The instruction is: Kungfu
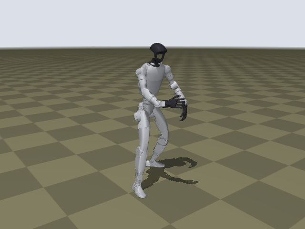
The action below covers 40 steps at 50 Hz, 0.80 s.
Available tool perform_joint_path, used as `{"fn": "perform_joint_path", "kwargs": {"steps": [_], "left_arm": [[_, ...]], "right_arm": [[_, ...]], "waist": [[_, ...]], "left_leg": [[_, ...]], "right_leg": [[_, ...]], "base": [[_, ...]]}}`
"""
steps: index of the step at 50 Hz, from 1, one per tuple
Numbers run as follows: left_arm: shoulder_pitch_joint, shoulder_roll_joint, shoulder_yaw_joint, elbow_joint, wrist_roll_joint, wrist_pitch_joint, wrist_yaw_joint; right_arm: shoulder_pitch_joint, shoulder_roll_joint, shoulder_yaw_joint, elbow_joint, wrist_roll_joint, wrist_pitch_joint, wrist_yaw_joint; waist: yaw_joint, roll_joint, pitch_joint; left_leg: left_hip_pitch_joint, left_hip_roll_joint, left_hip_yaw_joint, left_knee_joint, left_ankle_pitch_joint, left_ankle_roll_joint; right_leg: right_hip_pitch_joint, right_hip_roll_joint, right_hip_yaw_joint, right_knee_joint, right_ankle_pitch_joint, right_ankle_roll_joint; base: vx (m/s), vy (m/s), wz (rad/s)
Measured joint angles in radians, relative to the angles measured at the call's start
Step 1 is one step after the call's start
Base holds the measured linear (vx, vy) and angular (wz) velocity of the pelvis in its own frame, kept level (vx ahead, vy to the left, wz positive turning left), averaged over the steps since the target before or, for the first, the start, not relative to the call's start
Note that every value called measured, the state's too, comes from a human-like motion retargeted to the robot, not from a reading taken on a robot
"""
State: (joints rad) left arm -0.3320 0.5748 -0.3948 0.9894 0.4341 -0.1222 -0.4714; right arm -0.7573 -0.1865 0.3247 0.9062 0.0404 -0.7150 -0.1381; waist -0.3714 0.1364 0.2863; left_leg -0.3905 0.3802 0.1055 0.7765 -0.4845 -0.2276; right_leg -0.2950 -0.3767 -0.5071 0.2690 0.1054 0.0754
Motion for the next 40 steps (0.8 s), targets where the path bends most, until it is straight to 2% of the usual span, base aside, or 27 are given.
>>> {"fn": "perform_joint_path", "kwargs": {"steps": [3,6,9,11,12,13,15,20,22,27,30,33,37,38,40], "left_arm": [[-0.015,0.060,0.023,-0.117,-0.192,-0.009,-0.173],[-0.045,0.090,0.063,-0.219,-0.386,0.049,-0.305],[-0.073,0.080,0.125,-0.289,-0.602,0.119,-0.330],[-0.082,0.083,0.167,-0.329,-0.771,0.146,-0.304],[-0.083,0.085,0.188,-0.345,-0.851,0.155,-0.285],[-0.084,0.085,0.210,-0.357,-0.929,0.161,-0.262],[-0.078,0.101,0.261,-0.368,-1.056,0.172,-0.215],[-0.057,0.162,0.357,-0.393,-1.281,0.188,-0.132],[-0.049,0.160,0.394,-0.398,-1.307,0.174,-0.124],[0.006,0.102,0.443,-0.425,-1.363,0.123,-0.109],[0.108,0.071,0.471,-0.497,-1.406,0.135,-0.140],[0.275,0.000,0.526,-0.576,-1.423,0.153,-0.265],[0.521,-0.179,0.612,-0.577,-1.418,0.172,-0.451],[0.582,-0.234,0.619,-0.557,-1.428,0.174,-0.488],[0.696,-0.345,0.611,-0.496,-1.455,0.191,-0.555]], "right_arm": [[0.007,-0.095,-0.056,-0.081,0.273,0.089,0.090],[0.045,-0.207,-0.120,-0.151,0.513,0.175,0.162],[0.097,-0.292,-0.190,-0.192,0.723,0.260,0.215],[0.127,-0.334,-0.232,-0.207,0.847,0.301,0.242],[0.139,-0.350,-0.251,-0.210,0.899,0.318,0.250],[0.148,-0.364,-0.271,-0.212,0.942,0.334,0.256],[0.157,-0.373,-0.302,-0.219,1.011,0.353,0.259],[0.198,-0.405,-0.368,-0.255,1.100,0.390,0.299],[0.245,-0.439,-0.374,-0.275,1.124,0.419,0.326],[0.459,-0.550,-0.420,-0.368,1.148,0.501,0.421],[0.616,-0.539,-0.494,-0.449,1.114,0.535,0.486],[0.778,-0.437,-0.532,-0.537,1.096,0.531,0.520],[0.961,-0.201,-0.505,-0.615,1.161,0.510,0.546],[1.006,-0.135,-0.488,-0.623,1.184,0.509,0.562],[1.101,-0.006,-0.457,-0.629,1.222,0.522,0.604]], "waist": [[0.037,-0.010,-0.015],[0.080,-0.003,-0.039],[0.128,0.003,-0.061],[0.153,0.008,-0.077],[0.159,0.010,-0.085],[0.152,0.006,-0.091],[0.170,-0.002,-0.114],[0.196,-0.029,-0.166],[0.185,-0.036,-0.196],[0.188,-0.051,-0.295],[0.178,-0.080,-0.311],[0.177,-0.109,-0.307],[0.202,-0.147,-0.321],[0.202,-0.160,-0.330],[0.192,-0.193,-0.351]], "left_leg": [[-0.051,-0.019,-0.024,0.079,-0.048,0.010],[-0.083,-0.064,-0.094,0.108,-0.099,0.014],[-0.078,-0.116,-0.150,0.099,-0.115,0.035],[-0.050,-0.130,-0.169,0.055,-0.106,0.053],[-0.028,-0.146,-0.177,0.026,-0.099,0.067],[0.004,-0.178,-0.182,-0.008,-0.091,0.088],[0.041,-0.174,-0.167,-0.086,-0.057,0.103],[0.192,-0.179,-0.068,-0.368,0.075,0.145],[0.236,-0.183,-0.045,-0.468,0.125,0.157],[0.280,-0.264,-0.113,-0.622,0.202,0.212],[0.286,-0.315,-0.159,-0.650,0.214,0.231],[0.284,-0.355,-0.183,-0.642,0.217,0.228],[0.264,-0.404,-0.165,-0.614,0.211,0.225],[0.259,-0.428,-0.156,-0.610,0.208,0.230],[0.260,-0.492,-0.144,-0.614,0.202,0.245]], "right_leg": [[0.044,0.002,0.015,-0.044,0.000,-0.024],[0.096,0.012,-0.018,-0.087,-0.096,-0.104],[0.156,0.040,-0.031,-0.140,-0.212,-0.214],[0.183,0.067,-0.023,-0.159,-0.247,-0.298],[0.200,0.071,-0.031,-0.160,-0.254,-0.331],[0.228,0.054,-0.057,-0.152,-0.260,-0.336],[0.237,0.094,-0.088,-0.149,-0.283,-0.273],[0.224,0.166,-0.048,0.035,-0.291,-0.195],[0.208,0.206,-0.020,0.137,-0.317,-0.160],[0.126,0.343,0.096,0.362,-0.403,-0.078],[0.092,0.427,0.158,0.416,-0.412,-0.029],[0.095,0.488,0.236,0.375,-0.447,-0.030],[0.103,0.528,0.343,0.244,-0.502,-0.087],[0.112,0.519,0.355,0.177,-0.491,-0.107],[0.148,0.465,0.352,-0.024,-0.375,-0.136]], "base": [[0.17,0.60,0.75],[0.20,0.69,0.81],[0.20,0.59,0.54],[0.22,0.48,0.34],[0.26,0.60,0.55],[0.23,0.58,0.50],[0.11,0.37,-0.02],[0.10,0.25,-0.05],[0.20,0.14,0.66],[0.30,0.12,0.80],[0.15,0.04,0.86],[0.04,0.10,0.48],[0.06,0.14,-0.07],[0.16,0.15,-0.04],[0.21,0.16,0.02]]}}
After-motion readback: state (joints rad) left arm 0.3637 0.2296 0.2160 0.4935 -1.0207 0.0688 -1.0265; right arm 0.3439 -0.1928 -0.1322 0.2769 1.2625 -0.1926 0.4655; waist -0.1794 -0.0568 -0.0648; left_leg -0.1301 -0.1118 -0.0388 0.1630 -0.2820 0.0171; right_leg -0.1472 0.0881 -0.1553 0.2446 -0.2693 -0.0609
